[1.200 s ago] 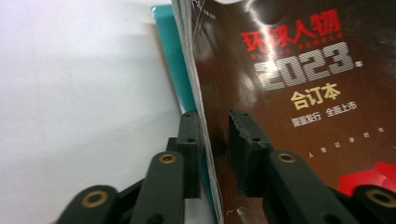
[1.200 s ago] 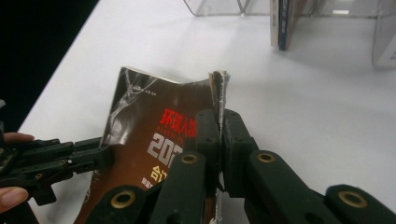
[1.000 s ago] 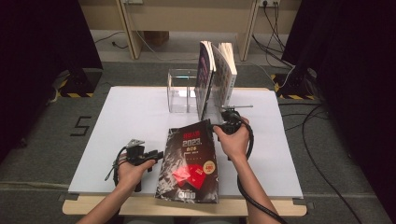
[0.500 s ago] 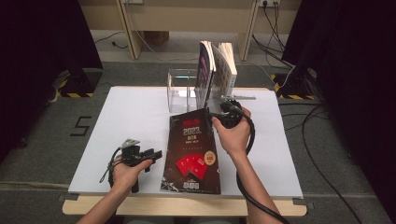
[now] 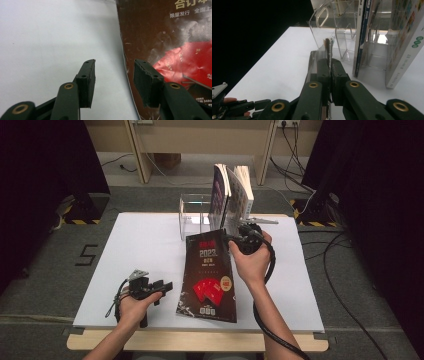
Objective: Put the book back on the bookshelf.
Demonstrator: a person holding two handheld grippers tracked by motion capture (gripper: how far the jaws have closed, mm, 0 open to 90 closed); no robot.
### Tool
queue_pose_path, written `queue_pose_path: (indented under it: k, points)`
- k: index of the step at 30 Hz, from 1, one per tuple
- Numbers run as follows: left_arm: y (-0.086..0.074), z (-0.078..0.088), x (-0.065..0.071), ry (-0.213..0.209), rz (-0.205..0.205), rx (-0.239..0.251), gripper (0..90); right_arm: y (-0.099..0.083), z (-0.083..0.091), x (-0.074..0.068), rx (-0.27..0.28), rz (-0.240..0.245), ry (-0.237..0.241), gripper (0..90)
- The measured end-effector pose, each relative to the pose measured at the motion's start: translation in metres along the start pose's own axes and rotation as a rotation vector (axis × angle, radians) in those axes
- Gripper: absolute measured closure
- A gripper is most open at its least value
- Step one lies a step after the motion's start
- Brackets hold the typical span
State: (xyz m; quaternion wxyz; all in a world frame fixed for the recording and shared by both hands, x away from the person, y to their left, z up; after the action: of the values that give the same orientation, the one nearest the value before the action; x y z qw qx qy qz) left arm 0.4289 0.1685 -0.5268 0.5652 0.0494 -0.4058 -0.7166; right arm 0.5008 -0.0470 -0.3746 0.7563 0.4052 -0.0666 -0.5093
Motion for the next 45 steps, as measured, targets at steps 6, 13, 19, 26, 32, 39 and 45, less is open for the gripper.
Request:
queue_pose_path:
  k: [6, 13, 19, 26, 32, 39, 45]
  points:
    - [-0.001, 0.003, -0.003, 0.004, 0.001, 0.007, 51.5, 0.007, 0.003, -0.004, 0.024, 0.002, 0.0, 87.6]
    - [-0.002, 0.006, -0.005, 0.009, 0.006, 0.015, 51.4, 0.015, 0.007, -0.01, 0.058, 0.012, -0.002, 87.6]
    - [-0.003, 0.007, -0.005, 0.008, 0.007, 0.022, 51.3, 0.022, 0.008, -0.015, 0.084, 0.026, -0.006, 87.6]
    - [-0.003, 0.009, -0.006, 0.01, 0.009, 0.024, 51.2, 0.029, 0.009, -0.018, 0.103, 0.024, -0.007, 87.6]
    - [-0.003, 0.01, -0.005, 0.008, 0.008, 0.034, 51.2, 0.033, 0.01, -0.022, 0.12, 0.027, -0.005, 87.6]
    - [-0.003, 0.01, -0.005, 0.008, 0.004, 0.034, 51.1, 0.039, 0.011, -0.026, 0.141, 0.036, -0.007, 87.6]
    - [-0.004, 0.011, -0.005, 0.009, 0.004, 0.036, 51.0, 0.046, 0.011, -0.029, 0.162, 0.035, -0.007, 87.6]
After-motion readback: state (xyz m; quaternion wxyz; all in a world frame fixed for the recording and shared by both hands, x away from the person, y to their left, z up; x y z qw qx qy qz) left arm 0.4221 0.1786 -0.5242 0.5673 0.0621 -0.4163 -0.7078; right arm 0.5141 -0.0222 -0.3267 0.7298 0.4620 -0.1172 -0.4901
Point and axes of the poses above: each handheld gripper's, and its own axes: z roughly backward along the jaws, y roughly out of its top, x roughly to its right, the point moved 10 cm from there along -z, roughly forward along the jaws, and after that the axes turned 11 degrees about -x, right-handed, at the moved point
